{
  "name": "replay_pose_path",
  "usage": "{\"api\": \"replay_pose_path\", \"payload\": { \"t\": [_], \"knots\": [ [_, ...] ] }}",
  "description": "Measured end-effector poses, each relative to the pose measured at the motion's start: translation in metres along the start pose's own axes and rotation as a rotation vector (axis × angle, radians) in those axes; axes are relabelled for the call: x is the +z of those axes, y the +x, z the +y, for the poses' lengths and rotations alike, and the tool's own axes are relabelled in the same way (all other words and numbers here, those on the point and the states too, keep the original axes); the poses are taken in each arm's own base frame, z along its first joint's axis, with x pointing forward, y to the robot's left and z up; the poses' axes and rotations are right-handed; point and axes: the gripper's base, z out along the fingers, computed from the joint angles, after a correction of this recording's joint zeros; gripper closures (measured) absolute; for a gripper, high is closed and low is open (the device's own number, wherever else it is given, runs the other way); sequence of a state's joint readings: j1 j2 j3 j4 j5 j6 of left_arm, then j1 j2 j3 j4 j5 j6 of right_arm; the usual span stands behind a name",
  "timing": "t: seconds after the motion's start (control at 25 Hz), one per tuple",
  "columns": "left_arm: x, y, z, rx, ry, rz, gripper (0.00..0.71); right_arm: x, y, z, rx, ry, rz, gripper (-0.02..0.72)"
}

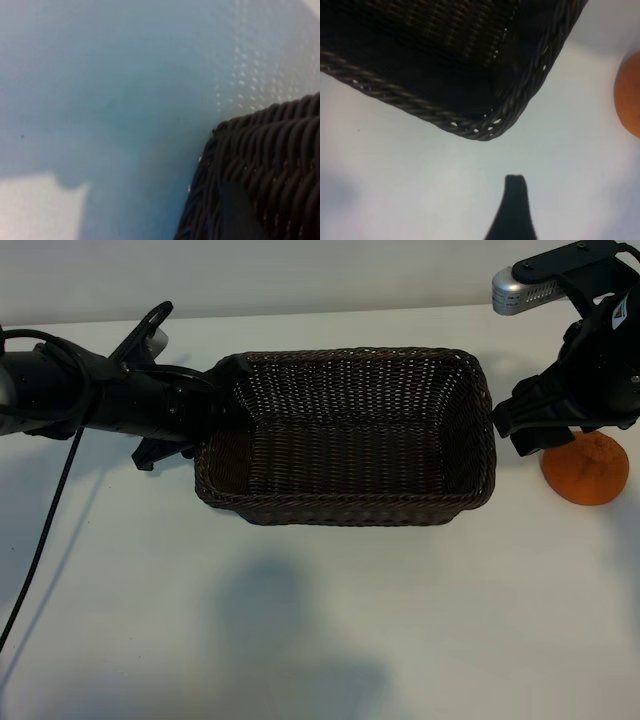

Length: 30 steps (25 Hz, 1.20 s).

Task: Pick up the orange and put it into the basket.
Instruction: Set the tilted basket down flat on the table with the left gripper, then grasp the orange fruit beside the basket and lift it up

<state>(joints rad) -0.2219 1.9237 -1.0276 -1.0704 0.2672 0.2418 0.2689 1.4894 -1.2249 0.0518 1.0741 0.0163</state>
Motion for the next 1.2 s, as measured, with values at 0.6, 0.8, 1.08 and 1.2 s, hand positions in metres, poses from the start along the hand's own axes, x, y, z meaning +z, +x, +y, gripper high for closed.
{"api": "replay_pose_path", "payload": {
  "t": [0.6, 0.8, 1.08, 1.2],
  "knots": [
    [0.000, 0.006, 0.000, 0.057, -0.003, 0.066, 0.005, 0.000, 0.001, 0.000, -0.002, 0.000, 0.008, 0.122],
    [-0.007, 0.007, -0.001, 0.130, -0.016, 0.077, 0.024, 0.000, 0.001, 0.000, -0.002, 0.000, 0.009, 0.122],
    [-0.017, 0.004, -0.010, 0.170, 0.004, 0.071, 0.039, 0.000, 0.001, 0.000, -0.002, 0.000, 0.013, 0.122],
    [-0.019, 0.002, -0.014, 0.202, 0.004, 0.074, 0.044, 0.000, 0.001, 0.000, -0.002, 0.000, 0.016, 0.122]
  ]
}}
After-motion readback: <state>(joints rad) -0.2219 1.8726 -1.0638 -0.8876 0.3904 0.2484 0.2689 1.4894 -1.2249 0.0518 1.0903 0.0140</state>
